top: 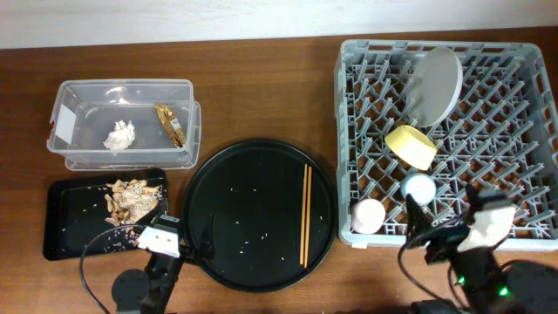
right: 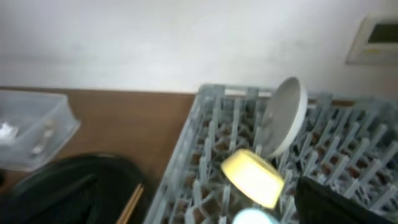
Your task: Sort waste into correct bins and load items into the dishwasher rack
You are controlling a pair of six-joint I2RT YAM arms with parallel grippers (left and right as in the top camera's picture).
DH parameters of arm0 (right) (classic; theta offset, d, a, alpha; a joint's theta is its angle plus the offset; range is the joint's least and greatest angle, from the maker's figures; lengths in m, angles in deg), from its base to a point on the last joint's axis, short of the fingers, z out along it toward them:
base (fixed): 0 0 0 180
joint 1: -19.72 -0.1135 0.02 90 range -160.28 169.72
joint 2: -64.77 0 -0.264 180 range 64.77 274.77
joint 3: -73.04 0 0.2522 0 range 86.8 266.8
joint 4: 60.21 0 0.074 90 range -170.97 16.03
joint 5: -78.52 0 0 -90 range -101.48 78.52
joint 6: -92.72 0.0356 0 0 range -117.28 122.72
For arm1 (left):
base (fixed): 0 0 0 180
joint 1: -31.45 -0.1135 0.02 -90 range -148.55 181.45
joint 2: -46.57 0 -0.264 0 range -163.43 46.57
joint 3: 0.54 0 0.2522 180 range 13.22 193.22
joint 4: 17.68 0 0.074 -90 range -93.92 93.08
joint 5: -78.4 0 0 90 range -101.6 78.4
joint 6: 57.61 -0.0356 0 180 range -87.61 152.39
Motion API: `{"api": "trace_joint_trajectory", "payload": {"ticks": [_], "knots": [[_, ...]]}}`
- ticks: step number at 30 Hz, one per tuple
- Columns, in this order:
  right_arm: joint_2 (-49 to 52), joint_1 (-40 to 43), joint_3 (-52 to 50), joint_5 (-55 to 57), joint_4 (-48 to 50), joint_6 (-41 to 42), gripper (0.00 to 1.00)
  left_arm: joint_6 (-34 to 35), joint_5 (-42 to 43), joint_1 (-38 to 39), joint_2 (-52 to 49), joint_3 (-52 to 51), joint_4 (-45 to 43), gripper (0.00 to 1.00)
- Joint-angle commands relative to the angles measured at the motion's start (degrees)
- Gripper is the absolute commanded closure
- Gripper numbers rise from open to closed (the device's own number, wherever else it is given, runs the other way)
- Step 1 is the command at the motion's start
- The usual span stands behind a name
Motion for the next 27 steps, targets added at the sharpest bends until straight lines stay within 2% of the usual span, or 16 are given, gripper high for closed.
{"api": "trace_joint_trajectory", "payload": {"ticks": [1,3,7,9,12,27], "knots": [[-9.46,3.30,-13.60,-1.81,6.60,0.57,0.01,-0.90,0.57,-0.35,0.26,-0.37,-0.02,0.01],[-15.54,4.04,-24.28,-1.90,14.93,0.68,0.01,-0.90,0.57,-0.35,0.26,-0.37,-0.02,0.01],[-16.06,4.07,-36.24,-1.81,29.00,0.66,0.01,-0.90,0.57,-0.35,0.26,-0.37,-0.02,0.01],[-16.06,4.07,-43.17,-1.81,40.19,0.66,0.01,-0.90,0.59,-0.35,0.26,-0.37,-0.02,0.01],[-16.06,4.00,-43.69,-1.60,36.50,0.63,0.01,-0.87,0.57,-0.35,0.26,-0.37,-0.02,0.01],[-16.04,4.00,-43.69,-1.62,36.76,0.63,0.02,-0.87,0.57,-0.35,0.26,-0.37,-0.02,0.01]]}}
